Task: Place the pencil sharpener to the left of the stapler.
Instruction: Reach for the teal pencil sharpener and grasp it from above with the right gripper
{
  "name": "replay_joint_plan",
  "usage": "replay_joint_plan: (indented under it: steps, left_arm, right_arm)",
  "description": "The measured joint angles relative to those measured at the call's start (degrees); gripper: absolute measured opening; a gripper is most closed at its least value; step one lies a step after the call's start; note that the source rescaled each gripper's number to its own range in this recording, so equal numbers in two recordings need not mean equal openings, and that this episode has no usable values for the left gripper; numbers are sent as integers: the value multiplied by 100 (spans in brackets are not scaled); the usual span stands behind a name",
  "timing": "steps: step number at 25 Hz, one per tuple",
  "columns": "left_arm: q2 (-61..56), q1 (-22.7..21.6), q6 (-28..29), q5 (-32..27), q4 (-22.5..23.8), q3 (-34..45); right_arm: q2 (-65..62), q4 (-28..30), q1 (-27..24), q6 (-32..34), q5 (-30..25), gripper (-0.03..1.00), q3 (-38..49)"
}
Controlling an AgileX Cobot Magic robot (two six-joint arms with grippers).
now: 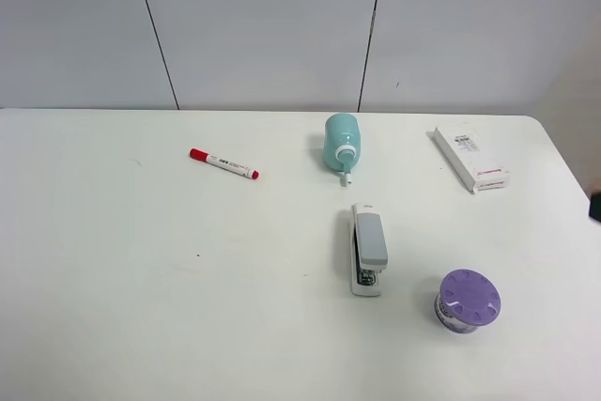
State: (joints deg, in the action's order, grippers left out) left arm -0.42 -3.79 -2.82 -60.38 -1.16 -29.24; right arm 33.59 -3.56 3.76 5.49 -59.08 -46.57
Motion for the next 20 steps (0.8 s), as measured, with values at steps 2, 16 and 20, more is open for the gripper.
replay_joint_plan:
  steps: [2,16,20]
  left_arm:
    - [0,0,0,0,0,0]
    - [0,0,0,0,0,0]
    - [0,0,0,0,0,0]
  right_arm:
    - [829,10,0,170,134,100,-575]
    - [6063,17,1122,1031,-659,100,-5316]
    - [7269,10,1350,1215,-997,100,-6287]
